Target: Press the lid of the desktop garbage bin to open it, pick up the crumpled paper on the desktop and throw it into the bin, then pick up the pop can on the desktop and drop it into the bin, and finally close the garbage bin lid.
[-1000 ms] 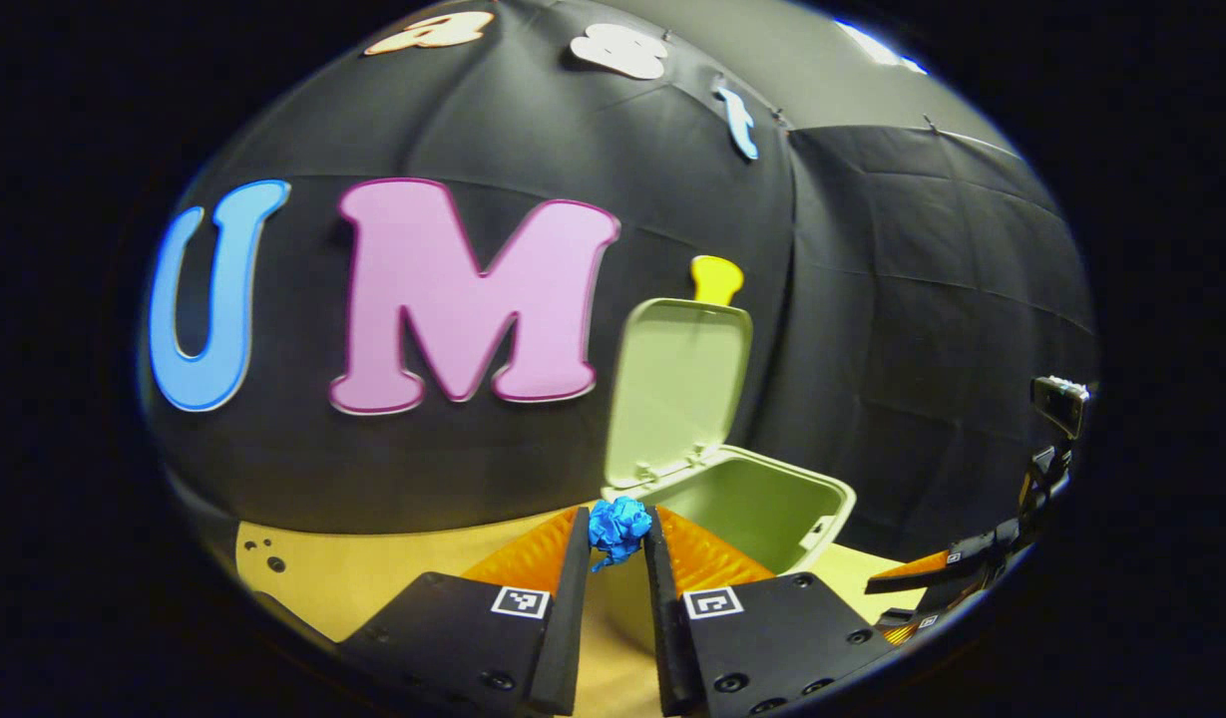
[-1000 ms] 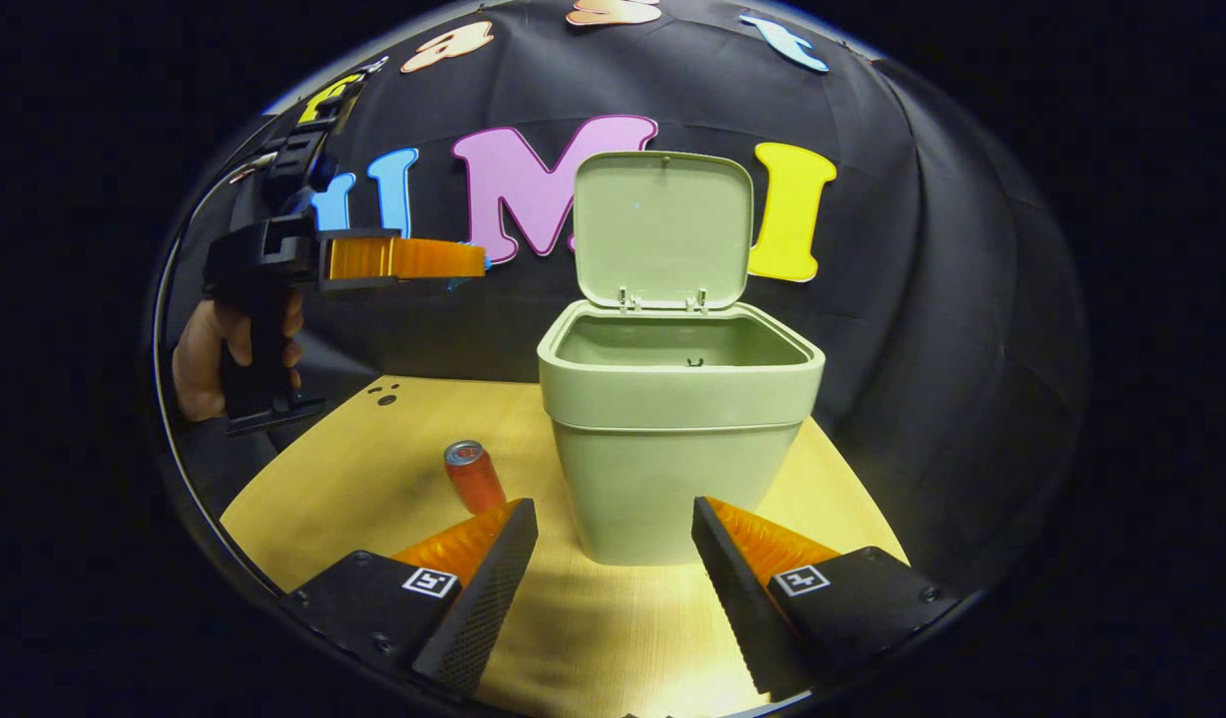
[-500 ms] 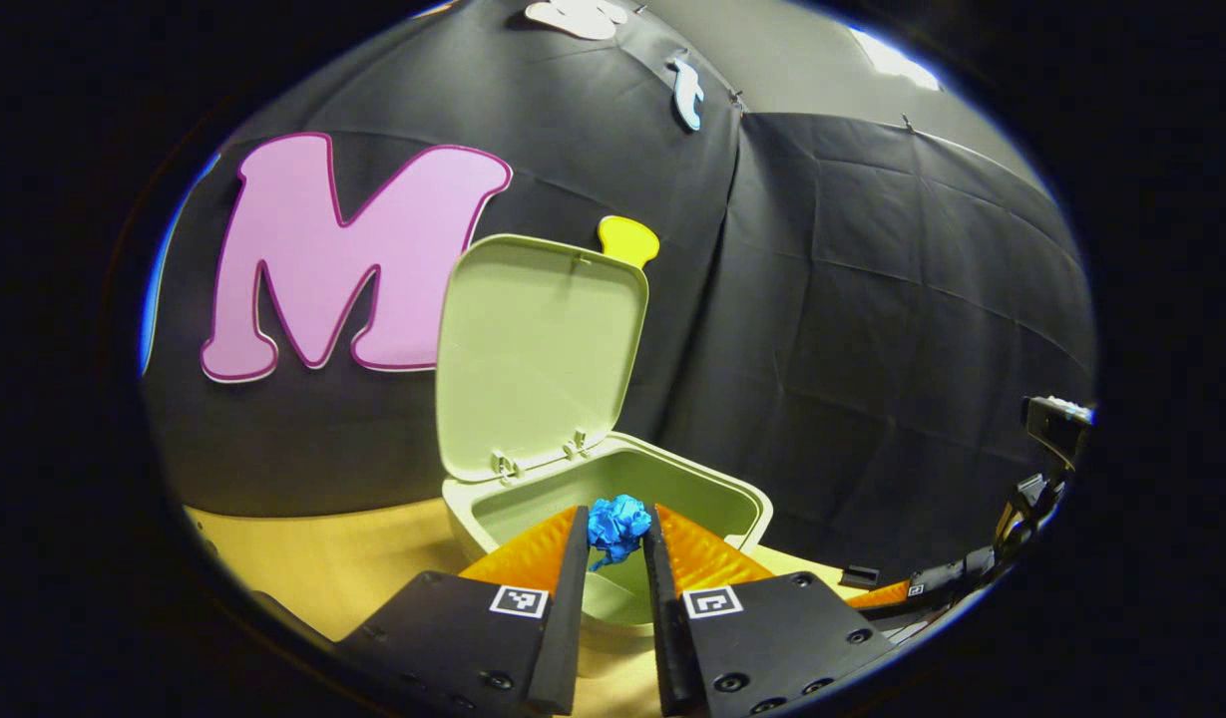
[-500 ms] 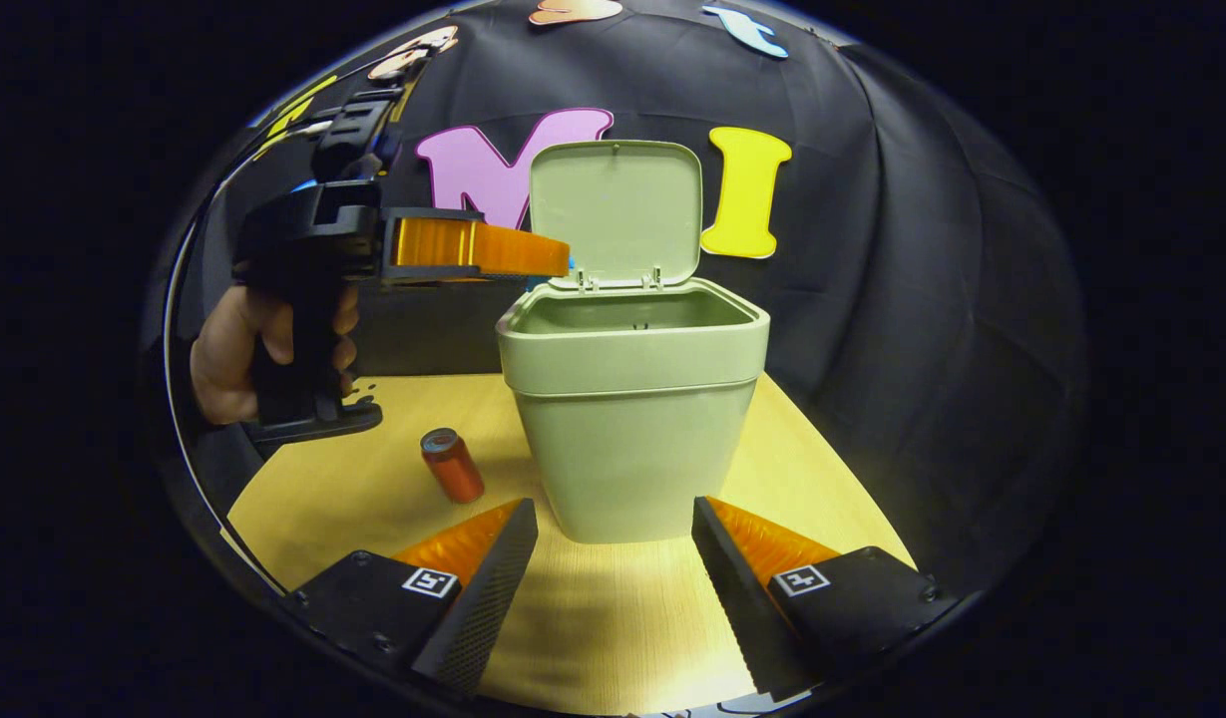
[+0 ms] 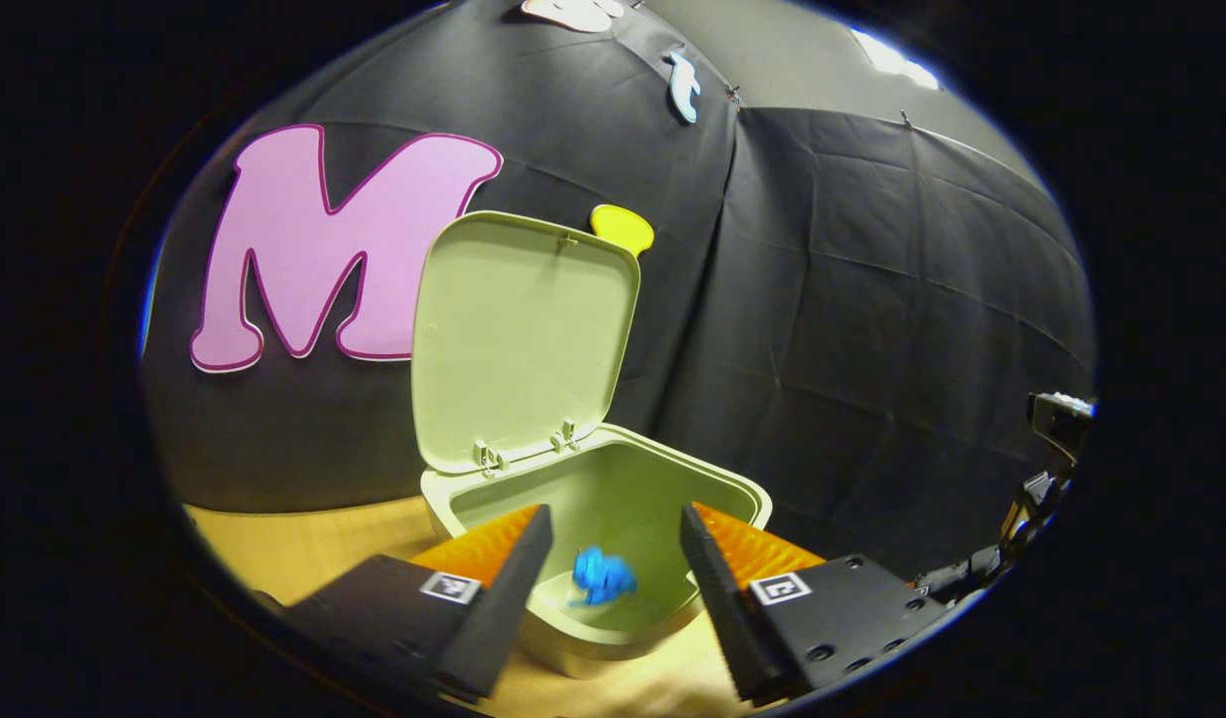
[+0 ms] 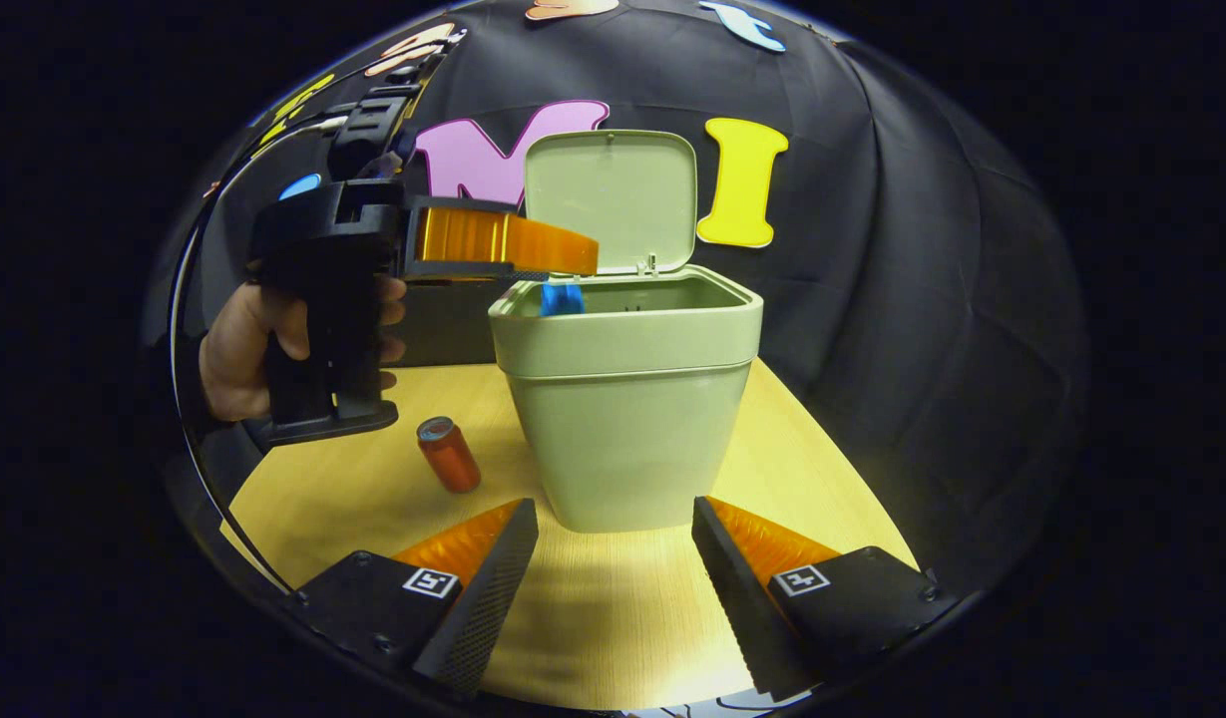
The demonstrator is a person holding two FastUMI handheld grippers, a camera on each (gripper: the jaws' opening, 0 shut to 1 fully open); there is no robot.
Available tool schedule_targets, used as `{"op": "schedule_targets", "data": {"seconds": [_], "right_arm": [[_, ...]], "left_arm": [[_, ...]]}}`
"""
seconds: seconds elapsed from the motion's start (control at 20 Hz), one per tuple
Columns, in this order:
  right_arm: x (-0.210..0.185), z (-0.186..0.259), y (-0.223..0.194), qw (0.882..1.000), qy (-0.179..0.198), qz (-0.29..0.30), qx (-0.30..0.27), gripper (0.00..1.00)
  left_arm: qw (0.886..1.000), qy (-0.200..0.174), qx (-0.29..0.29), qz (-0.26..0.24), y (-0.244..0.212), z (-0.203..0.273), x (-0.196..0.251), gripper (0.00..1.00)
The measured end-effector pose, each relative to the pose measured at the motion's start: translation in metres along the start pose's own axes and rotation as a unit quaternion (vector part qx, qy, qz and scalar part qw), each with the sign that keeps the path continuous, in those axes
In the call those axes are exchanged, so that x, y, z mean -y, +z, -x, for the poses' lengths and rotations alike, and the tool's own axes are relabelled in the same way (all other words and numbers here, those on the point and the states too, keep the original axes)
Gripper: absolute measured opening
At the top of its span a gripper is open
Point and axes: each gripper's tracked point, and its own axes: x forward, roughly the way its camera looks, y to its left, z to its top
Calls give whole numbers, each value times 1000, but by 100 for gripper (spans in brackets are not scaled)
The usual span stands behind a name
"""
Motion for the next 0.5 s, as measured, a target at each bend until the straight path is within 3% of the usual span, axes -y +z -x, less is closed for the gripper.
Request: {"op": "schedule_targets", "data": {"seconds": [0.1, 0.5], "right_arm": [[-6, 2, -2, 1000, 5, 6, -2, 98], [-17, 0, -2, 1000, 14, 15, -5, 98]], "left_arm": [[1000, 9, 9, 5, 4, 5, -5, 97], [995, 94, 34, 9, 12, 50, -56, 96]]}}
